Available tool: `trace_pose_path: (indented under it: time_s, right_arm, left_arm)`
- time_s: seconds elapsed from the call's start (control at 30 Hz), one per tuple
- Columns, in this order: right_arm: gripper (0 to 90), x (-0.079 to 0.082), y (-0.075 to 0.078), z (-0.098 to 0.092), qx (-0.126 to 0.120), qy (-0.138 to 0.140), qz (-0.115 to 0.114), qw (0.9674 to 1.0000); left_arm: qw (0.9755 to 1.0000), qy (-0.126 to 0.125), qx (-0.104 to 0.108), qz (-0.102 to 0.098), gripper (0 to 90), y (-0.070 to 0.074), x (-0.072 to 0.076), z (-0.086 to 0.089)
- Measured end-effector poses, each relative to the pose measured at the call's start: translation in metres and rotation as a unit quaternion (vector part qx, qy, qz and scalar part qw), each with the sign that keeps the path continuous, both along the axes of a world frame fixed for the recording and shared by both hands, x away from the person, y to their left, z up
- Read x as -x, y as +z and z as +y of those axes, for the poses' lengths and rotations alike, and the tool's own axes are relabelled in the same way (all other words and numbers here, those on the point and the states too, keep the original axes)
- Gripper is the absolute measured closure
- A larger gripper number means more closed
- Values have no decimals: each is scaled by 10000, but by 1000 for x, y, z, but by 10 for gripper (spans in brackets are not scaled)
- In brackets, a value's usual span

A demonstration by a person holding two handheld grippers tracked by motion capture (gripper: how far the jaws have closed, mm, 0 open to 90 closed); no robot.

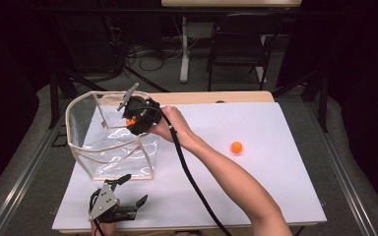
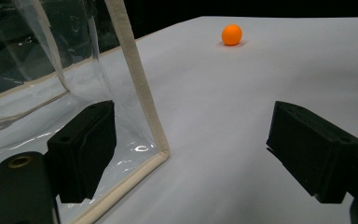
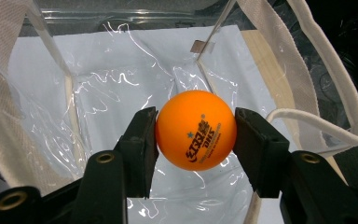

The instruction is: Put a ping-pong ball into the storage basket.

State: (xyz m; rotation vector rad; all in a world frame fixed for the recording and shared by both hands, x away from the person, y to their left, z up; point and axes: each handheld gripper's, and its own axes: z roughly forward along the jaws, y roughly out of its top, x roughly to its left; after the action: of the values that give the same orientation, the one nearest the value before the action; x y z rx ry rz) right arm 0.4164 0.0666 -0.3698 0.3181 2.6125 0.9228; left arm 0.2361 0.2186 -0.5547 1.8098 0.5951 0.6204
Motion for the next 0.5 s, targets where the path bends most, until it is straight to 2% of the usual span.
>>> trace_pose_path:
  time_s: [0.5]
  right_arm:
    - [506, 0, -4, 3, 36, 26, 56, 10000]
  left_arm:
    - [10000, 7, 17, 8, 157, 0, 0, 0]
